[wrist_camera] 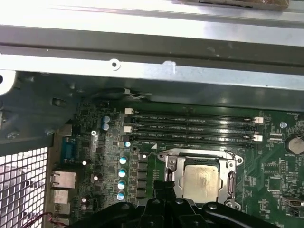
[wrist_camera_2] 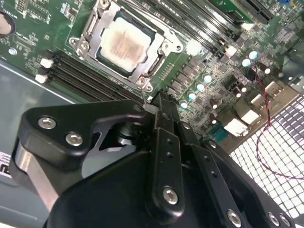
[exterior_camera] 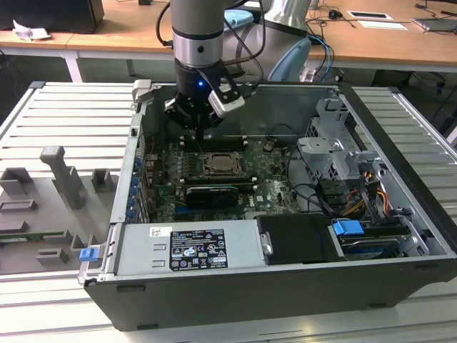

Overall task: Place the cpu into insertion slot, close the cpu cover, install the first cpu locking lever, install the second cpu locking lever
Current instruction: 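Install the first cpu locking lever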

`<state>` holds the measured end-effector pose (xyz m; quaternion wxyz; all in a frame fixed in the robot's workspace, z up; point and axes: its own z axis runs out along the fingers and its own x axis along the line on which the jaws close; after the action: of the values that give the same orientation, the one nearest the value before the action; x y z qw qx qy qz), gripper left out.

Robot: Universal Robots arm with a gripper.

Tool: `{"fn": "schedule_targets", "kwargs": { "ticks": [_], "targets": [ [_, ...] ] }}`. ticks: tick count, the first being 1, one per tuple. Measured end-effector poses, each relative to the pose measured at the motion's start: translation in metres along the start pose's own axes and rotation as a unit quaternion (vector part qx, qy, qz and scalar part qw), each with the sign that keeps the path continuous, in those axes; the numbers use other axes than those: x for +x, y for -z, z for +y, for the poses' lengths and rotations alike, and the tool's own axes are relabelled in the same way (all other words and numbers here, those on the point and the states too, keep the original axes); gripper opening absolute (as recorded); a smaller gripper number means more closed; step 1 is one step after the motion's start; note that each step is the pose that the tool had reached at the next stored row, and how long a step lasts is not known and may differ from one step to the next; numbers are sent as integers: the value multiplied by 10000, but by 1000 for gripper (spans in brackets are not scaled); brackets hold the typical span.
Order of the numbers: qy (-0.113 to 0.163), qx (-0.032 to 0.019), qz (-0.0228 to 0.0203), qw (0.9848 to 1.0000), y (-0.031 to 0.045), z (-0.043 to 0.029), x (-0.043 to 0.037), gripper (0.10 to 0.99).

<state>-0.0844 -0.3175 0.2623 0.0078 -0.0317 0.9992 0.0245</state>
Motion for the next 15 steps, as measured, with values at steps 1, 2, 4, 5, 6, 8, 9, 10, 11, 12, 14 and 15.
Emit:
{"fn": "schedule_targets", "kwargs": {
  "ticks": [1, 2, 4, 5, 6, 8, 9, 10, 11, 12, 14, 15],
  "targets": [
    [0, 0, 0, 10000, 0, 0, 5, 106],
    [0, 0, 0, 10000, 0, 0, 12, 106],
    [0, 0, 0, 10000, -1, 2, 37, 106],
    [0, 0, 0, 10000, -1, 2, 42, 106],
    [0, 0, 1, 10000, 0, 2, 47, 106],
    [0, 1, 1, 10000, 0, 3, 70, 106],
    [0, 0, 1, 10000, 0, 4, 84, 106],
    [0, -1, 0, 10000, -3, 6, 105, 106],
    [0, 0, 1, 10000, -3, 7, 126, 106],
    [0, 0, 1, 10000, -3, 8, 144, 106],
    [0, 0, 1, 10000, -6, 13, 198, 106],
    [0, -1, 0, 10000, -8, 17, 220, 106]
  ]
}}
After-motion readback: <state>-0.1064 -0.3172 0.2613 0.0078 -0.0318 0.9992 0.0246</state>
